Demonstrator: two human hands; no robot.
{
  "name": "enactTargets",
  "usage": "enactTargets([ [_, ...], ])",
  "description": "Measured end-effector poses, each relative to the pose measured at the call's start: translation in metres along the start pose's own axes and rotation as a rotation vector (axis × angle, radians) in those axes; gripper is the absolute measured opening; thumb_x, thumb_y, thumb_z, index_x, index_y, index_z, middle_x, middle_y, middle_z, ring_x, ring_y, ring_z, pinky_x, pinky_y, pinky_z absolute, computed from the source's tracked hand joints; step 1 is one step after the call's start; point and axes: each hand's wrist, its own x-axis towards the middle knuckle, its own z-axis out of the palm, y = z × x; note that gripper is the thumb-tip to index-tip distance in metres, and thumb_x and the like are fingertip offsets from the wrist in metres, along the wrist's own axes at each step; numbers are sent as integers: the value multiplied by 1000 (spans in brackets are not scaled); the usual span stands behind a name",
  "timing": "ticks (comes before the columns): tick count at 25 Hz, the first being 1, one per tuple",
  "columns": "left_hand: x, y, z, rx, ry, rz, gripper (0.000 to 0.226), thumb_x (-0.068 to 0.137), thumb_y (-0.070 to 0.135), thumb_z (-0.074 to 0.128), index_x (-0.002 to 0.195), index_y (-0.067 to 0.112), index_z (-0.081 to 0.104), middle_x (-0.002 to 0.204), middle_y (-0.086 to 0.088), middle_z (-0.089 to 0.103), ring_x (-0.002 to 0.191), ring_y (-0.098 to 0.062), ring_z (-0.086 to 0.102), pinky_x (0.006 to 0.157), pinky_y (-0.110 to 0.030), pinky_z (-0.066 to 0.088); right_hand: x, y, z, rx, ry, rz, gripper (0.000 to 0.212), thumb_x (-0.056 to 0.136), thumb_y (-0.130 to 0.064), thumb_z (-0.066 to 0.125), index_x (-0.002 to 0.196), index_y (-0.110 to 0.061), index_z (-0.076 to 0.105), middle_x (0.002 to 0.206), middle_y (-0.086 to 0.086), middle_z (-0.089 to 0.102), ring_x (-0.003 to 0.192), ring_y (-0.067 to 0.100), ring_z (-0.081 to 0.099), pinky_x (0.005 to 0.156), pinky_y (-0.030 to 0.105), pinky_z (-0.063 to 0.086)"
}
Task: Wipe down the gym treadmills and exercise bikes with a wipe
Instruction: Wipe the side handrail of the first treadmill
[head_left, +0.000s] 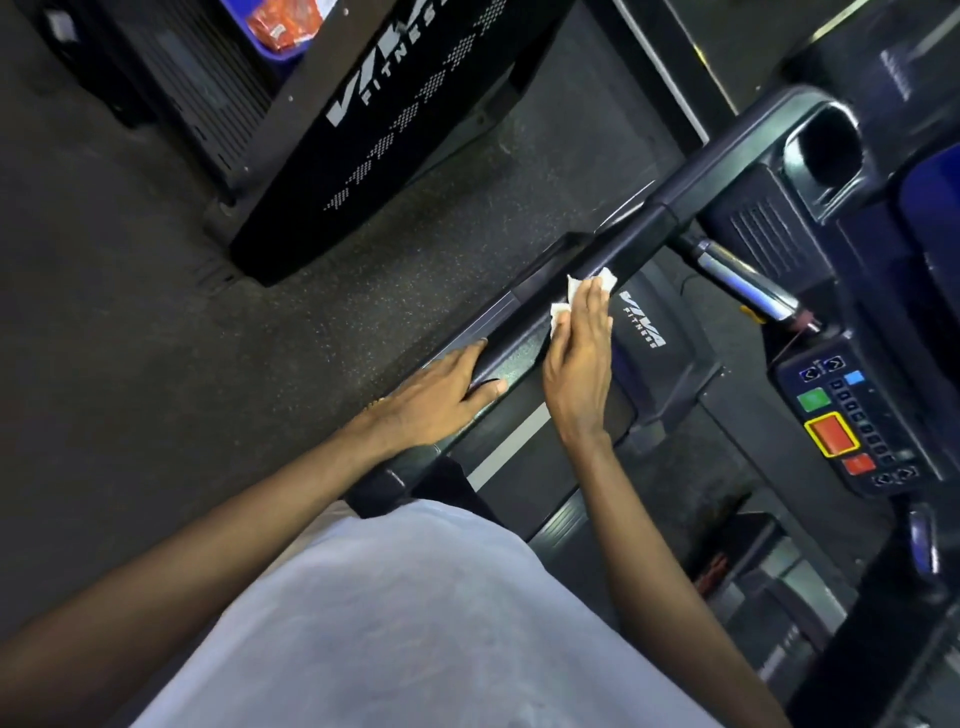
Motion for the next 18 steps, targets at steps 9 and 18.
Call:
enactTargets([
  [9, 5, 33, 12, 183, 168, 28, 76, 100, 48, 39, 157, 15, 0, 151, -16, 34, 132, -34, 43, 104, -47, 41, -9, 0, 11, 486, -17, 294, 57, 107, -30, 33, 157, -18, 8, 164, -2, 10, 150, 6, 10, 122, 24, 12],
  [18, 3, 41, 14, 250, 183, -39, 77, 98, 57, 35, 157, 23, -3, 149, -10, 37, 134, -27, 41, 105, -45, 41, 15, 20, 14, 917, -2, 483, 45, 108, -22, 33, 152, -12, 31, 156, -2, 33, 140, 1, 29, 115, 16, 22],
])
